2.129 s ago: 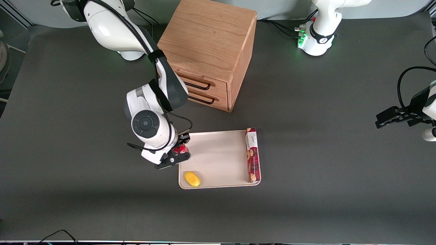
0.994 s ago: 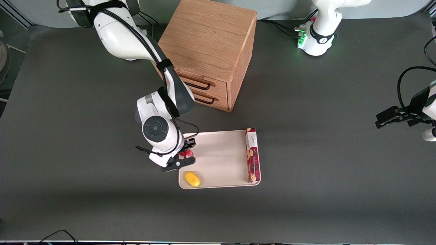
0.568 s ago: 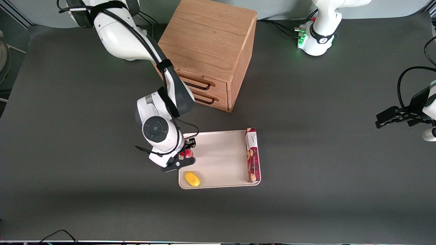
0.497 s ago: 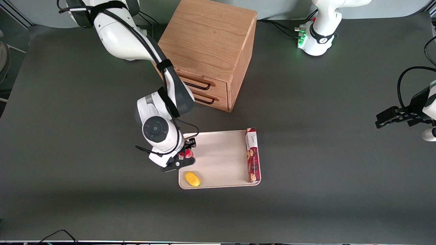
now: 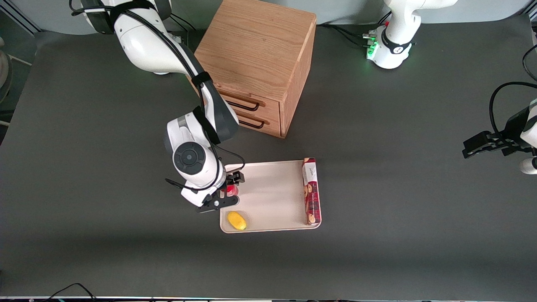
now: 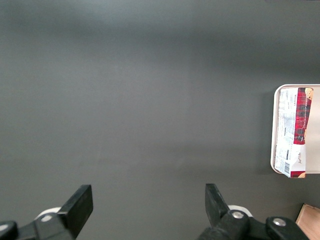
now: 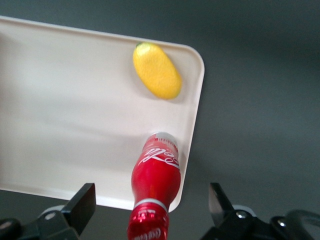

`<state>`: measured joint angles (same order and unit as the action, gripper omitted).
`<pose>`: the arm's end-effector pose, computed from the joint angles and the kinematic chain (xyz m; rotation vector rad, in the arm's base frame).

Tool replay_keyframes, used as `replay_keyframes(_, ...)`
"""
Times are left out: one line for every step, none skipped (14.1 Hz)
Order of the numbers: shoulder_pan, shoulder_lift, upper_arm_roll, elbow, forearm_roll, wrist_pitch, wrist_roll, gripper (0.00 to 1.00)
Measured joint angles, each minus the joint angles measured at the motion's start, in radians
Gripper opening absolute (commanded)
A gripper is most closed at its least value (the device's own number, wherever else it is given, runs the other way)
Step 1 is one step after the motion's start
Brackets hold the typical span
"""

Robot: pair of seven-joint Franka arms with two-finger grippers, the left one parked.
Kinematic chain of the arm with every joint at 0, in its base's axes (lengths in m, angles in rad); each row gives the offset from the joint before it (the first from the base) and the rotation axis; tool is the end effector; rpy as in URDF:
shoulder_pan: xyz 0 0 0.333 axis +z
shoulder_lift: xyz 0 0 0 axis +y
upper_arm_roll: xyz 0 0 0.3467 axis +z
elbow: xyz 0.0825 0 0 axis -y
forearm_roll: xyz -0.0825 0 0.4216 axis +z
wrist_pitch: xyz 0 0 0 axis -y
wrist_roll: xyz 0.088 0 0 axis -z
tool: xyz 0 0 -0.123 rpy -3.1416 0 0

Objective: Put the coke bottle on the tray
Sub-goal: 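Open the right gripper and withdraw it away from the tray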

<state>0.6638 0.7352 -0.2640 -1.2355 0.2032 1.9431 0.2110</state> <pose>0.7066 0.3744 0.3339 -3.1178 -0.2807 0.0119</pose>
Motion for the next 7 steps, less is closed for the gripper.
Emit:
replay_keyframes(-0.005, -0.031, -0.004, 0.008, 0.0, -0.021, 0.0, 1.0)
replay_keyframes(-0.01, -0.072, -0.008, 0.012, 0.0, -0.068, 0.0, 1.0)
replay_keyframes(-0.017, -0.119, -0.012, 0.014, 0.0, -0.128, -0.002, 1.0)
replay_keyframes(-0.027, -0.173, -0.016, 0.014, 0.0, -0.197, -0.012, 1.0)
replay_keyframes(-0.045, -0.229, -0.021, 0.01, -0.001, -0.267, -0.039, 1.0)
replay_keyframes(-0.075, -0.284, -0.028, 0.004, -0.002, -0.343, -0.086, 1.0)
replay_keyframes(-0.122, -0.331, -0.033, -0.003, -0.005, -0.418, -0.143, 1.0)
